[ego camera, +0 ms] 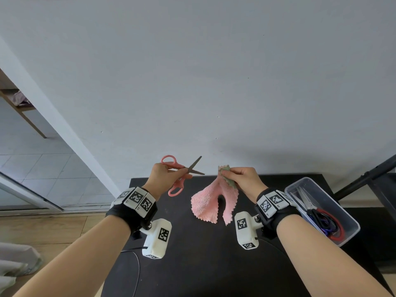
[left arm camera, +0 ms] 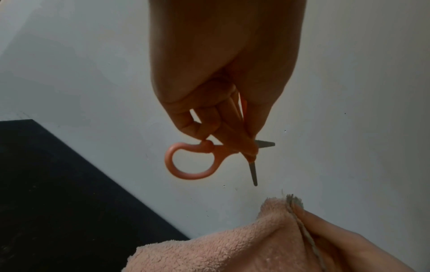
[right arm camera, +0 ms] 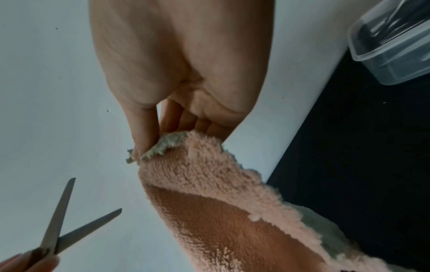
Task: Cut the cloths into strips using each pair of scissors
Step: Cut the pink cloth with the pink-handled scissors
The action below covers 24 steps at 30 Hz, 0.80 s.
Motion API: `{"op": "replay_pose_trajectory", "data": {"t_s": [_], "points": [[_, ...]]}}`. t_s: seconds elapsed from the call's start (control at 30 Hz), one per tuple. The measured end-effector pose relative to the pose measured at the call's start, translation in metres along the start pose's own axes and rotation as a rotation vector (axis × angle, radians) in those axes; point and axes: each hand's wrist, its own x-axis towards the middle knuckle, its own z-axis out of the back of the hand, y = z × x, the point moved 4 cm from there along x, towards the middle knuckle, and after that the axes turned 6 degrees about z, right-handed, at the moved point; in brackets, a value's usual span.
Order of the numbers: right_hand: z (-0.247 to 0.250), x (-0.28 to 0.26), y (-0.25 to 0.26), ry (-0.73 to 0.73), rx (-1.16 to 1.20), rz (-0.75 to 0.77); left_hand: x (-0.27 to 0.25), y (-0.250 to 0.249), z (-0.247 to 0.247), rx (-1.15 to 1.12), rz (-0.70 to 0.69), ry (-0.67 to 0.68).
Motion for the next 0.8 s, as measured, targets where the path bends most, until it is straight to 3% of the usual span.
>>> {"op": "replay_pose_trajectory", "data": {"t_s": [0.27, 0.53, 0.8], "points": [[0.004, -0.004, -0.001, -0.025, 0.014, -0.002, -0.003, 0.002, -0.005, -0.140, -0.017, 0.112], [-0.001, -0.004, 0.005, -0.024, 0.053, 0.002, -0.005, 0.003, -0.008, -0.400, 0.141, 0.224], [-0.004, -0.001, 0.012, 0.004, 0.200, -0.022, -0.012, 0.005, -0.011, -0.393, 0.057, 0.289]]}}
